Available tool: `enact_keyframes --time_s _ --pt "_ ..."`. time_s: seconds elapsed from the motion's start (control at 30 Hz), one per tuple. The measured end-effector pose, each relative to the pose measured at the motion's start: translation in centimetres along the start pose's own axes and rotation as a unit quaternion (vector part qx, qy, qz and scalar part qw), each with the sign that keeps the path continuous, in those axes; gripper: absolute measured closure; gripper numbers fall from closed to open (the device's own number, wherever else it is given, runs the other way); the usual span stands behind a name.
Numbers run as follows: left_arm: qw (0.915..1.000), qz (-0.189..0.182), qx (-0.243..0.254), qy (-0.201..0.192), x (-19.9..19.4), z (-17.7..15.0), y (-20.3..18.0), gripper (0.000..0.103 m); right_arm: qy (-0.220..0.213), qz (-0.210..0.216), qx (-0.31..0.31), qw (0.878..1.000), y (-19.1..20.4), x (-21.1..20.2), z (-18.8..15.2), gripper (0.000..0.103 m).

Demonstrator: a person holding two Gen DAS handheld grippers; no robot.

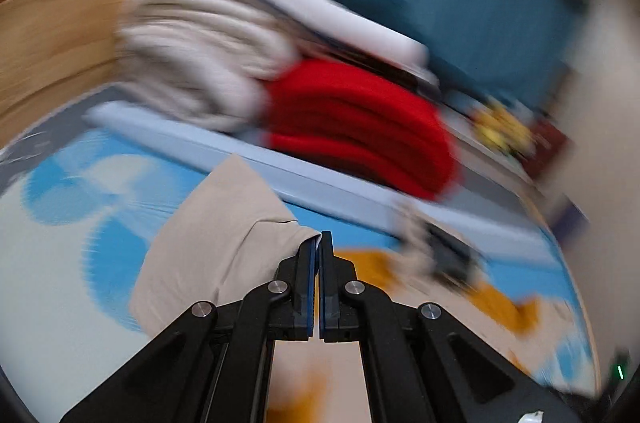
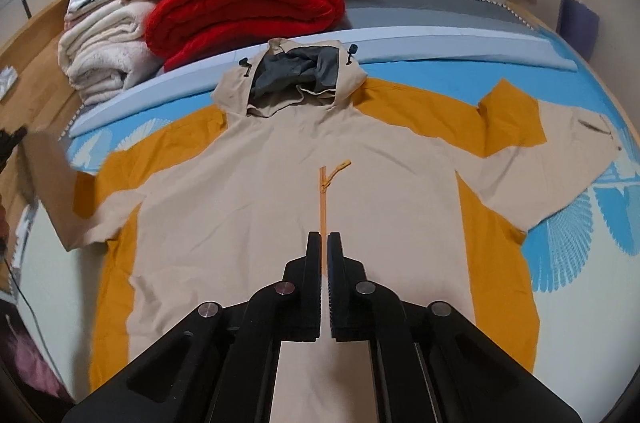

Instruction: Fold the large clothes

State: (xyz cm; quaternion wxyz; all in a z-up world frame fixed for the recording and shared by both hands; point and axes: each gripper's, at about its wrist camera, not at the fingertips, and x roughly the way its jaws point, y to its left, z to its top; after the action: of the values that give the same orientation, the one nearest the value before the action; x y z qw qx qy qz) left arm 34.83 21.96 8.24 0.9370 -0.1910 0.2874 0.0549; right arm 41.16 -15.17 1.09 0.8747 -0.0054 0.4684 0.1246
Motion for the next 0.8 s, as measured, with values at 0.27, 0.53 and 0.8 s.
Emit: enact_keyframes --time_s 0.27,0.53,0.8 --pt "0.9677 -0.091 0.105 0.21 5.4 -12.0 -16.1 0.08 0.017 0.004 0.012 1.0 -1.3 0.1 -0.5 0.093" --pt "0.9744 0.032 0.061 0.214 -0.9 -10.2 -12.0 0.079 0.015 0.022 0.008 1.0 -0.2 0.2 -0.4 0.09" --pt "0.9638 0.138 0.021 0.227 1.9 -11.1 -5.5 0.075 0.022 0.045 -0.021 0.999 3.9 2.5 -0.9 0.09"
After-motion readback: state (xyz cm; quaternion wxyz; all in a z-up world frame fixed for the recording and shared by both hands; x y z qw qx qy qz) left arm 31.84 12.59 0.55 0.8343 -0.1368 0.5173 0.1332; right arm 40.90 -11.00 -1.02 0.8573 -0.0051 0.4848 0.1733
